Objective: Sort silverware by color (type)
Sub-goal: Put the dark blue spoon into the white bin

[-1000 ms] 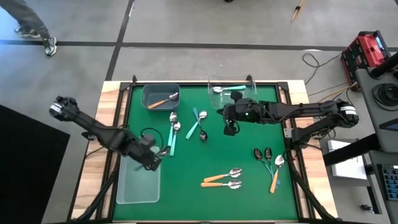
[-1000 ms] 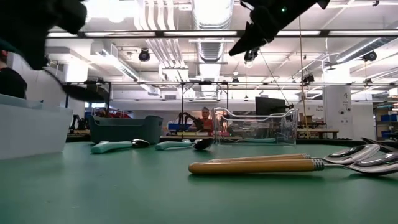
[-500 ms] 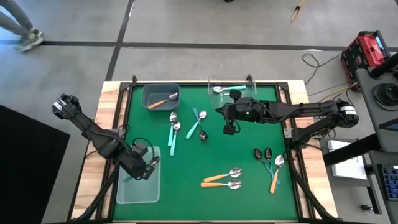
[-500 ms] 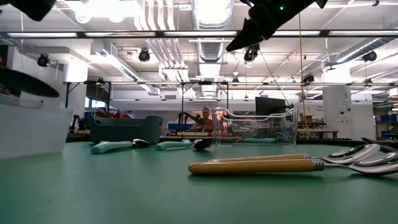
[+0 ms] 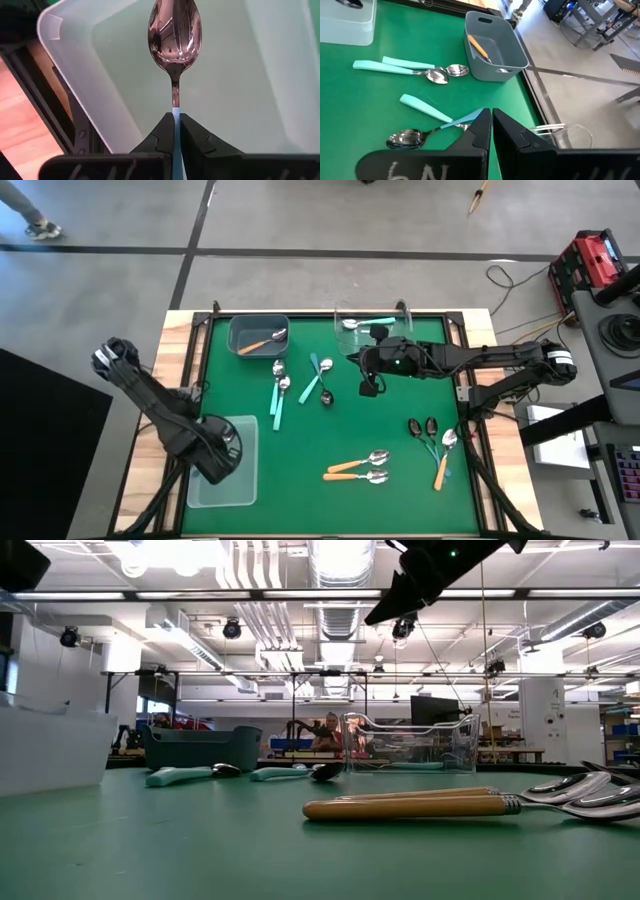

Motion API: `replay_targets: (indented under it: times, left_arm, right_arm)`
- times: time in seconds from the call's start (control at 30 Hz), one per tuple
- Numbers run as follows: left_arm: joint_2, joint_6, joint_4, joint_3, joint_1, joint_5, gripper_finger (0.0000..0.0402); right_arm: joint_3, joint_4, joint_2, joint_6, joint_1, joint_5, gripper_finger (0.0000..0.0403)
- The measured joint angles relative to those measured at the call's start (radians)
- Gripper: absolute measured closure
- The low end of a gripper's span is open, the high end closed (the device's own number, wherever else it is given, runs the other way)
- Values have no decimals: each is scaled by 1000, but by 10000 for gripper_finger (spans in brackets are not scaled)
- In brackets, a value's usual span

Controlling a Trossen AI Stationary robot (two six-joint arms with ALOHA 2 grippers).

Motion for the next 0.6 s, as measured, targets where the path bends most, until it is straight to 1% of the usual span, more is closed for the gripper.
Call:
replay_targets:
  times: [0.33, 0.6]
  left_arm:
    - [143, 3, 0, 0, 0, -3, 401]
    - [204, -1, 15, 0, 1, -3, 401]
  right_arm:
    - [-4, -38, 1, 51, 0, 0, 394]
    - [-9, -55, 1, 81, 0, 0, 394]
